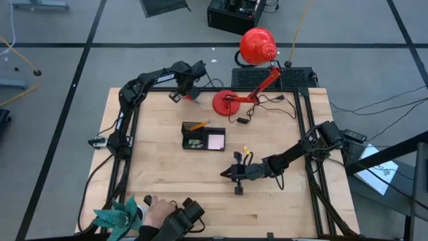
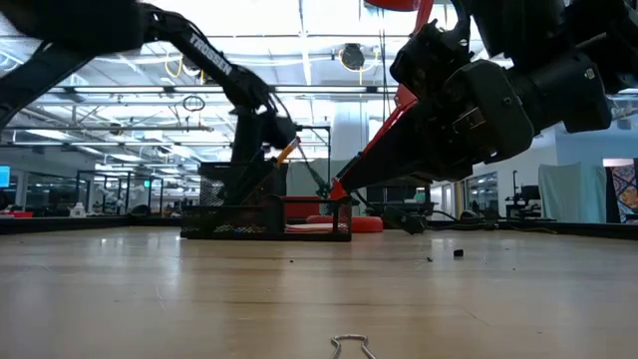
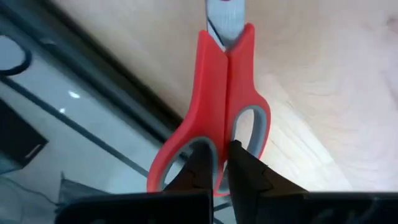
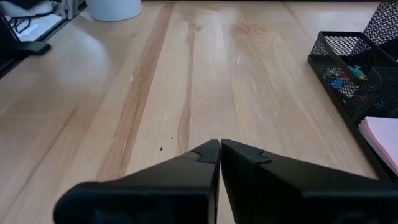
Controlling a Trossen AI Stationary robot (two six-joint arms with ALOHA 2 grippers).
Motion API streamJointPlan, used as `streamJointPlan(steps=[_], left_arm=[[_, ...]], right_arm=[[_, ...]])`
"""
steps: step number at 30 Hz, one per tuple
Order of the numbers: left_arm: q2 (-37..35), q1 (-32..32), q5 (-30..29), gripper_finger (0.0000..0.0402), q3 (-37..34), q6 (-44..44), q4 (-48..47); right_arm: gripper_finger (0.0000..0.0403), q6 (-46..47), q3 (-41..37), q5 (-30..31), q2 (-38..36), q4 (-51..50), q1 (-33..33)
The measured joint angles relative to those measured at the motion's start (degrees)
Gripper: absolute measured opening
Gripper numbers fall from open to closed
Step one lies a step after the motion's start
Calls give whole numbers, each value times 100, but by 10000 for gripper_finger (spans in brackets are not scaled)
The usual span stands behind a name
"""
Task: Pick and place office supplies into organizer
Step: Put the red scissor into the mesh desk organizer
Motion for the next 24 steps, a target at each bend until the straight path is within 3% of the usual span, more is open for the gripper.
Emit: streamJointPlan(steps=[10,20,24], left_arm=[[-838,-172,-242,15,15,-84,-10],[-1908,-924,-742,11,15,-263,-334],[-2314,-1348,-904,13,17,-503,-557]], right_arm=[[9,-1,0,0,0,33,0],[9,133,0,18,0,121,0],[25,494,0,534,0,265,-2]])
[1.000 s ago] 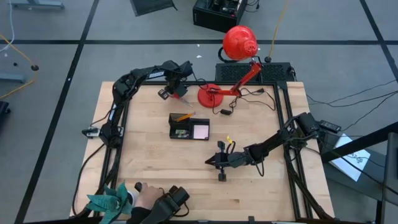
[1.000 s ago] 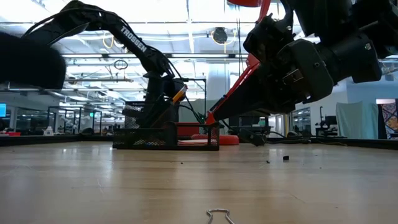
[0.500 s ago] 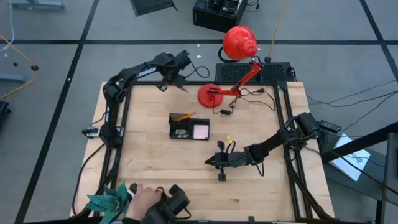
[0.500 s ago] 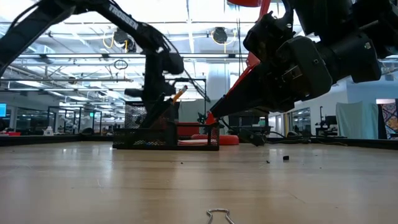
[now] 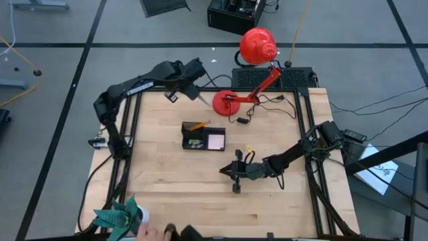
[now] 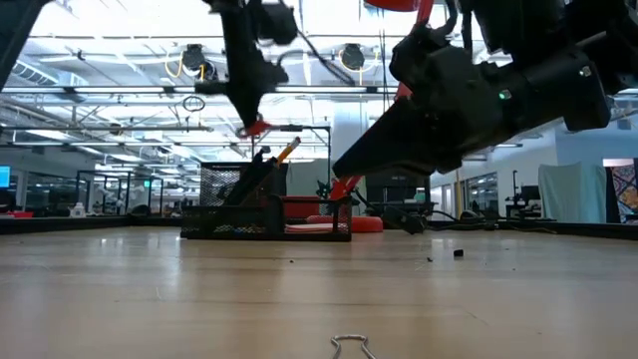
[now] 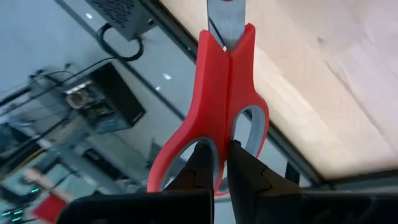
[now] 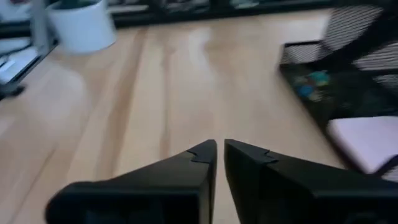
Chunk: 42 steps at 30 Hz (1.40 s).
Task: Pick and place office supplies into organizer
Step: Put the red scissor into the mesh desk organizer
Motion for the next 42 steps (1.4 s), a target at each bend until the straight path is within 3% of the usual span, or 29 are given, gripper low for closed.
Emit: streamJointPlan(steps=[5,13,17,21,27,32,42], left_arm=[[-326,-617,-387,10,0,-283,-395],[-399,-1689,-960,15,7,-721,-1085],[-398,-2173,-1026,11,-5,-815,-1013],[-396,-2580,-1305,13,-9,-859,-912],[-396,-2953,-1523,13,-9,-999,-853],[-396,-3092,-1724,17,-9,-981,-588],[-243,-3263,-1750,18,-13,-749,-217]], right_arm=[[78,-54,0,592,-267,41,0],[190,-1026,112,2178,-1698,-632,-120],[229,-1076,502,2111,-2111,-1668,-354],[252,-1085,842,1930,-2020,-2211,-598],[260,-818,866,1817,-1864,-2091,-923],[259,-944,868,1243,-1864,-1507,-988],[258,-953,874,883,-1843,-1257,-1149]])
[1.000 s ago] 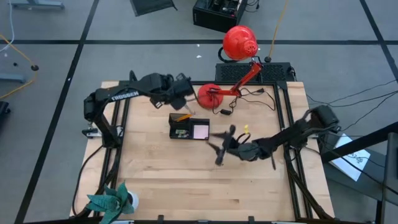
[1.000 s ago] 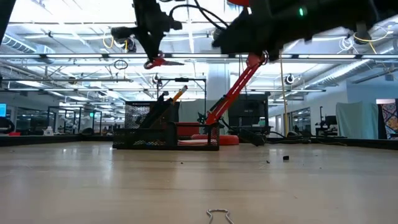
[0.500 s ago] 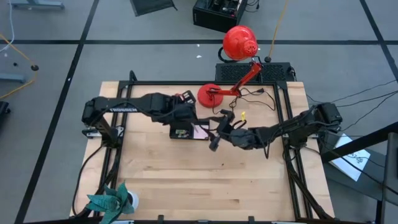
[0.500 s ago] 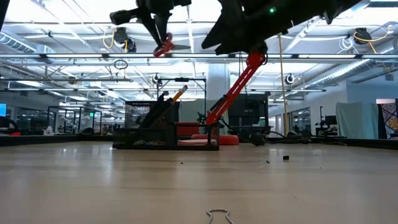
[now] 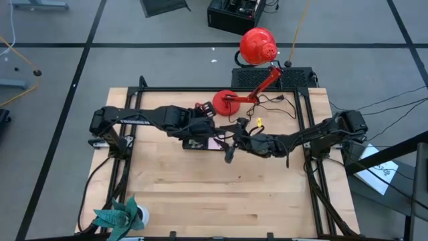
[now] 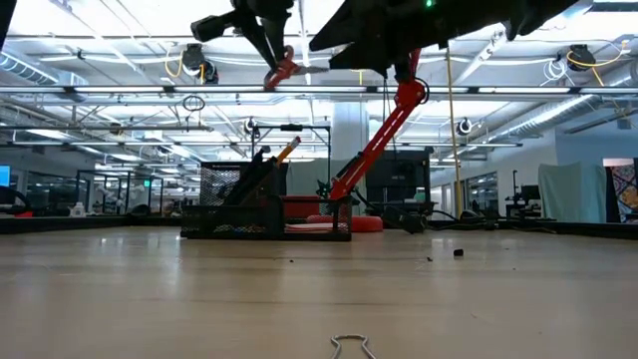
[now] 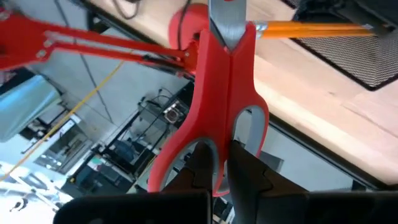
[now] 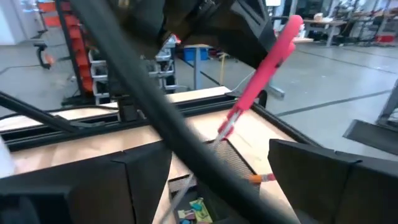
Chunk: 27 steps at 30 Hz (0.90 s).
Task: Pick and place office supplies into organizer
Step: Put the red scissor into the mesh desk organizer
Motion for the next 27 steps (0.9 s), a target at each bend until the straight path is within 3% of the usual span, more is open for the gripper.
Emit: streamJointPlan(steps=[12,19,23,27], left_arm=[[242,-194,-100,23,-2,107,210],[284,-318,-139,23,-2,85,207],[284,-328,-145,23,-2,58,207],[284,-328,-153,23,-2,21,210]], right_arm=[[258,-36,-2,-201,768,962,-292],[247,-250,-2,-200,824,1115,-360],[197,-275,-2,-199,824,1141,-365],[105,-288,-2,-202,824,1136,-365]])
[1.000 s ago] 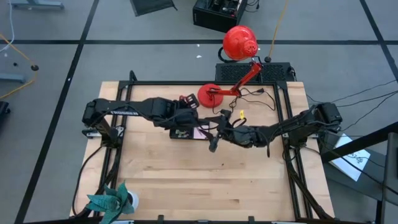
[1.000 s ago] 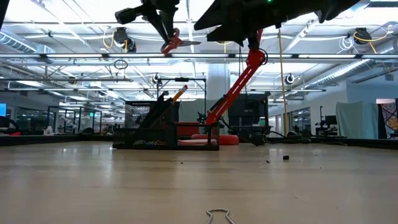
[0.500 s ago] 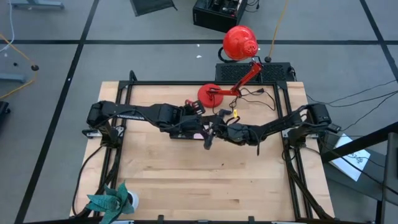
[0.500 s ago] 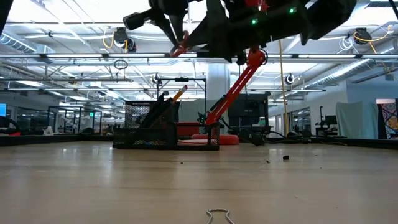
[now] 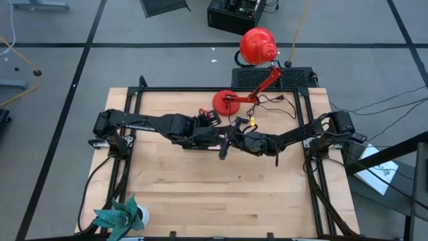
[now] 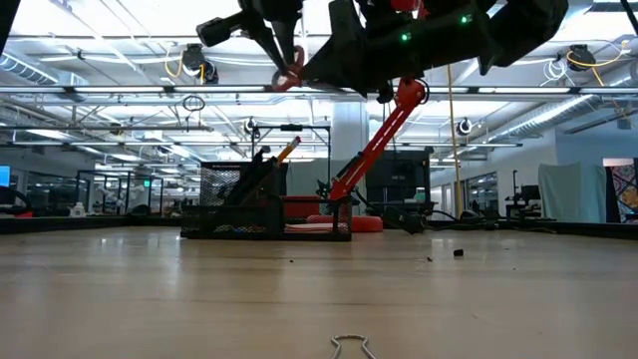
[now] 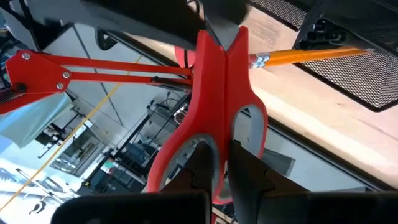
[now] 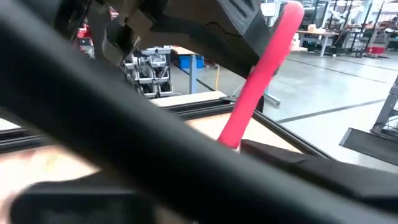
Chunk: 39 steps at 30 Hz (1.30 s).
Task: Pick and place office supplies into organizer
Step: Put the red scissor into the mesh desk organizer
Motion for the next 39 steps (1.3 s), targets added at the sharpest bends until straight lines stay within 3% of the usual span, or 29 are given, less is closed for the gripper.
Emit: streamJointPlan(steps=[4,20,39], left_arm=[[-7,-28,-57,24,0,-106,-56],[-9,-195,-261,34,2,-460,-107],[-7,-262,-881,190,2,-850,-81]], right_arm=[[18,-124,-7,131,2,-48,-19],[11,-136,-7,77,0,19,0],[10,-198,13,6,-19,60,-2]])
